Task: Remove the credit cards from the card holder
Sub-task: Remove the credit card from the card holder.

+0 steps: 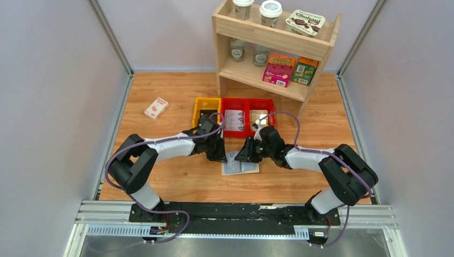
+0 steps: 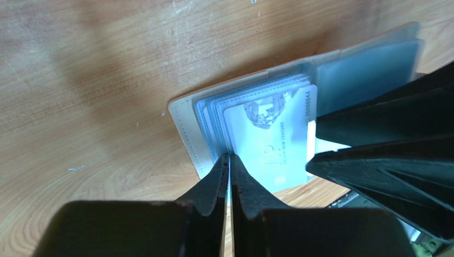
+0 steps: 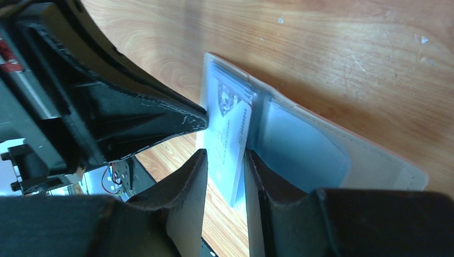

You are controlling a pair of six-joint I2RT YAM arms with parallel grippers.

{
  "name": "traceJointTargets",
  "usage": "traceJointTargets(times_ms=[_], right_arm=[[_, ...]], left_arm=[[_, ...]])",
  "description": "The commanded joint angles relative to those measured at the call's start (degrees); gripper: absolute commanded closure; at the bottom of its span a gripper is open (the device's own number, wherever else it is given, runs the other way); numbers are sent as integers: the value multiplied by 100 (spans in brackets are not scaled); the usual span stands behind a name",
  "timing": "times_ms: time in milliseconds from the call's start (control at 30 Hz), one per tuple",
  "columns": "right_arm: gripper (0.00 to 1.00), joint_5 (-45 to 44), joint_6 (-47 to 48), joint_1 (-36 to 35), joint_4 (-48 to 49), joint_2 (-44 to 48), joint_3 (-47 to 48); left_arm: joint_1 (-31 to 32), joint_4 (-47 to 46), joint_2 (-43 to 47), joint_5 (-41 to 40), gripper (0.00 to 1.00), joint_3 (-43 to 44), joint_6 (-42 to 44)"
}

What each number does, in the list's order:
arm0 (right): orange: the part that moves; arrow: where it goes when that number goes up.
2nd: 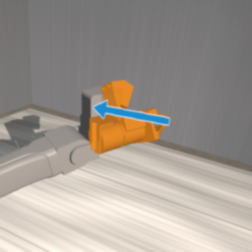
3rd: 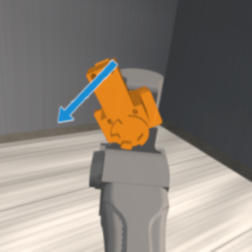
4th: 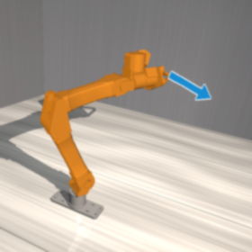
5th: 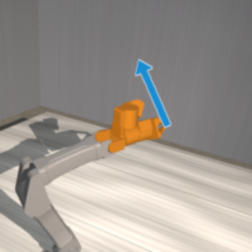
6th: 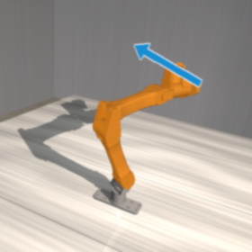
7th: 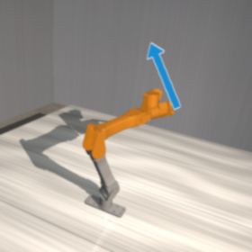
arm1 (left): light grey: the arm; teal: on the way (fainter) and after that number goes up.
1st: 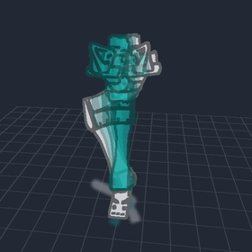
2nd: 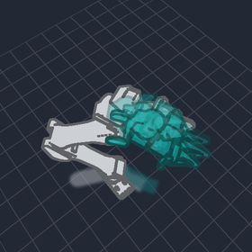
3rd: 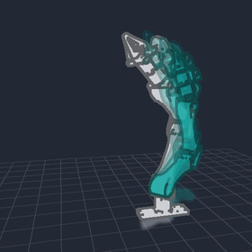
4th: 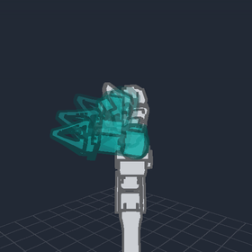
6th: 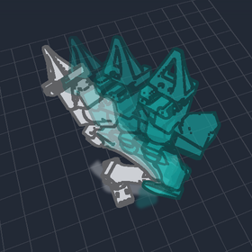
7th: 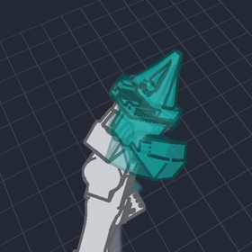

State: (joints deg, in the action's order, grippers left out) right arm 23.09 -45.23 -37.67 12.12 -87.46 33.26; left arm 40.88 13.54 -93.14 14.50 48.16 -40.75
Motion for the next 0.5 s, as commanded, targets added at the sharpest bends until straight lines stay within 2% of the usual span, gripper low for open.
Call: traceJointTargets(times_ms=[0, 133, 300, 467], right_arm=[[68, 187, -65, 14, 721, 352, -144], [72, 283, -56, 14, 853, 353, -144], [84, 617, -91, 14, 1108, 46, -56], [82, 872, -65, -3, 1126, -359, 190]], left_arm=[[25, 122, -116, -61, 93, 114, -20], [25, 140, -116, -70, 97, 123, -29], [34, 140, -160, -44, 98, 123, -29], [42, 140, -169, -44, 99, 158, -12]])
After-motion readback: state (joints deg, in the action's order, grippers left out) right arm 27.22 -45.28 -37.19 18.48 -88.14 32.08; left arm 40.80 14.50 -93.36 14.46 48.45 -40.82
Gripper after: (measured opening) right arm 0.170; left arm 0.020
